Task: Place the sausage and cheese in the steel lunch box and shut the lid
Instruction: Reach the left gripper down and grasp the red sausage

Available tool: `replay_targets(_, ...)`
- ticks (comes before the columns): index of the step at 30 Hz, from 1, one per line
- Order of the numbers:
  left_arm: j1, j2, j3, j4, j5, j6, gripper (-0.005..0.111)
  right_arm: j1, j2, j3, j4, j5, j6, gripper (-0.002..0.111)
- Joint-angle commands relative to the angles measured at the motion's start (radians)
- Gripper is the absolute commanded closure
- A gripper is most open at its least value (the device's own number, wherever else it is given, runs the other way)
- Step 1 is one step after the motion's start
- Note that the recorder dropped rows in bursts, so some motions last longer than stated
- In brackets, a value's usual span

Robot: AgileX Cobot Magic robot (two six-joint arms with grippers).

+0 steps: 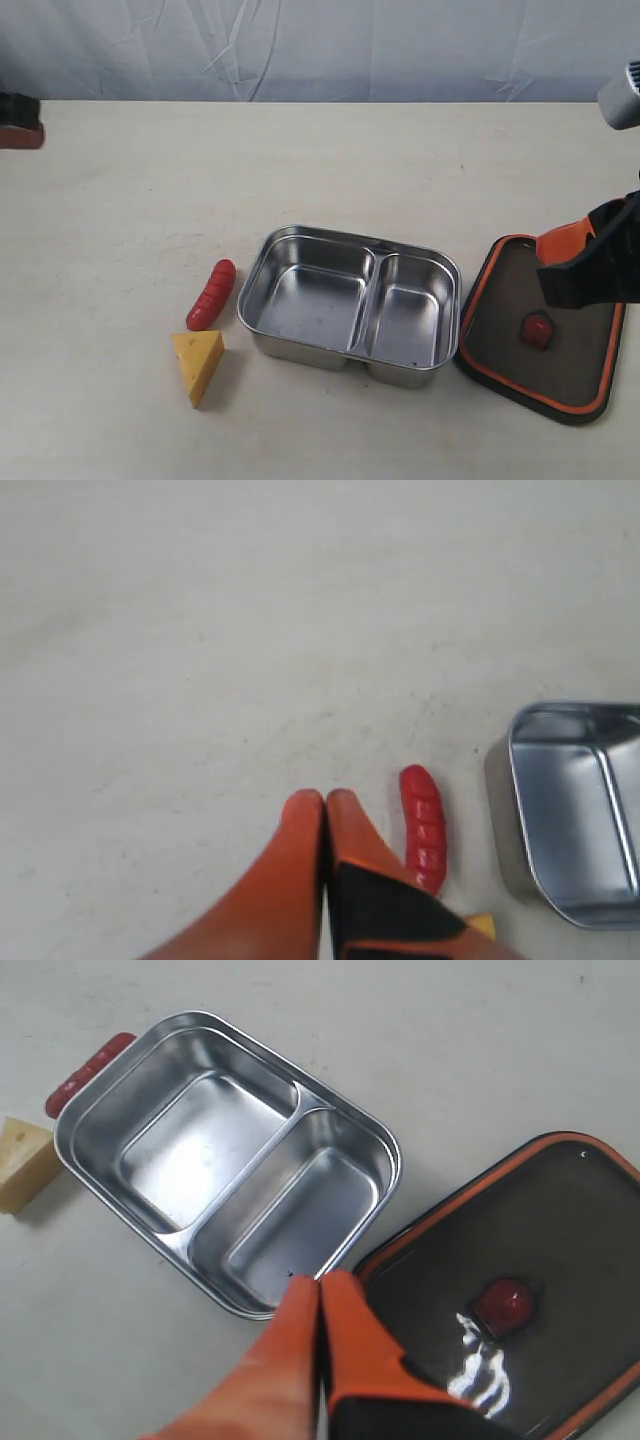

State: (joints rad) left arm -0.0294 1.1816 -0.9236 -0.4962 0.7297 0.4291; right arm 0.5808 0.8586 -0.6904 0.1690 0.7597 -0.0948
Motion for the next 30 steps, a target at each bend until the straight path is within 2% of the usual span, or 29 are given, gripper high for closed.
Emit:
replay_targets(1,-0.111,0.156,-0.02,-0.009,0.01,0.029,0.107,0.0,-0.005,-0.007,-0.023,0.004,-0.005,0.108)
replay_targets(6,-0.209,0.312,-0.02,-0.009,-0.023,0.099,0.107,0.0,-0.005,-0.007,-0.03,0.011,0.001,0.108)
replay_targets(8,-0.227,0.369,-0.022,-0.009,-0.04,0.107,0.101,0.0,-0.005,-0.007,-0.033,0.023,0.001,0.108)
replay_targets(9,-0.233,0.394,-0.022,-0.009,-0.053,0.107,0.097,0.0,-0.005,-0.007,-0.036,0.026,0.001,0.108)
replay_targets(14,-0.233,0.488,-0.024,-0.075,-0.064,0.118,0.058,0.0,-0.005,-0.007,-0.045,0.034,0.001,0.108)
replay_targets(16,-0.233,0.514,-0.024,-0.122,-0.064,0.146,0.048,0.0,-0.005,-0.007,-0.054,0.034,0.001,0.108)
replay_targets(19,-0.233,0.548,-0.024,-0.193,-0.049,0.22,0.046,0.0,-0.005,-0.007,-0.064,0.034,0.001,0.108)
replay_targets(25,-0.241,0.563,-0.024,-0.2,-0.067,0.23,0.048,0.0,-0.005,-0.007,-0.074,0.038,0.001,0.108)
replay_targets(27,-0.263,0.563,-0.024,-0.188,-0.081,0.23,0.048,0.0,-0.005,-0.007,-0.074,0.04,0.001,0.108)
replay_targets(30,-0.353,0.565,-0.024,-0.07,-0.191,0.188,0.048,0.0,-0.005,-0.007,-0.078,0.04,0.001,0.108)
